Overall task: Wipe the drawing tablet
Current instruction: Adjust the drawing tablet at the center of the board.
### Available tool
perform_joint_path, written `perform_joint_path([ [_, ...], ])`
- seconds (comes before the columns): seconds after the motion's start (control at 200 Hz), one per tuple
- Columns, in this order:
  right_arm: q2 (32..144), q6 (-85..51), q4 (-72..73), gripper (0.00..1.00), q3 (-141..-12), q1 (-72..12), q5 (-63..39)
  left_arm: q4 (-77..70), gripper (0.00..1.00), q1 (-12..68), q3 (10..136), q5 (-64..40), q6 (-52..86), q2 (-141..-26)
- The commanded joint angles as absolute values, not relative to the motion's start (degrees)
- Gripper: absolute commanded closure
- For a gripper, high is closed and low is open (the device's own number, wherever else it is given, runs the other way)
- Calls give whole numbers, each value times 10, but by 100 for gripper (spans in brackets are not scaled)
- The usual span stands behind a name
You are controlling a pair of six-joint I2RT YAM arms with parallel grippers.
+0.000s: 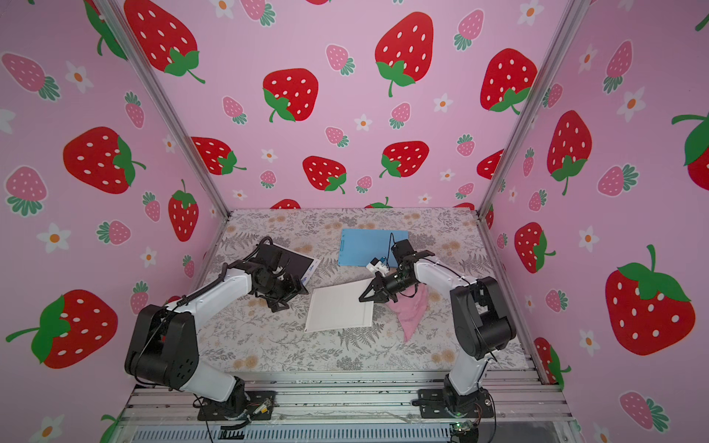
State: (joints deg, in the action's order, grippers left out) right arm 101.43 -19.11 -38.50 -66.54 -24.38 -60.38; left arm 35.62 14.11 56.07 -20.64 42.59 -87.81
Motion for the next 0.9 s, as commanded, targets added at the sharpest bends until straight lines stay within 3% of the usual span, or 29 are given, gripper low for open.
perform_joint_path([
  [0.0, 1031, -121, -414, 100, -691, -243, -609, 304, 19, 140, 531, -245, 413, -870],
  [0.095, 1061, -109, -414, 100, -704, -243, -601, 285, 19, 140, 505, -254, 417, -875],
  [0.2, 1093, -98, -416, 88, -720, -243, -571, 247, 19, 140, 477, -270, 436, -885],
  [0.36, 1106, -85, -436, 56, -744, -229, -485, 211, 20, 141, 451, -281, 457, -891],
  [0.48, 1048, -111, -427, 44, -727, -210, -375, 213, 21, 141, 446, -280, 454, -892],
  [0.725, 816, -287, -337, 40, -589, -205, -22, 242, 21, 141, 455, -265, 437, -874],
  [0.895, 722, -438, -245, 36, -439, -203, 87, 303, 23, 139, 488, -230, 403, -881],
])
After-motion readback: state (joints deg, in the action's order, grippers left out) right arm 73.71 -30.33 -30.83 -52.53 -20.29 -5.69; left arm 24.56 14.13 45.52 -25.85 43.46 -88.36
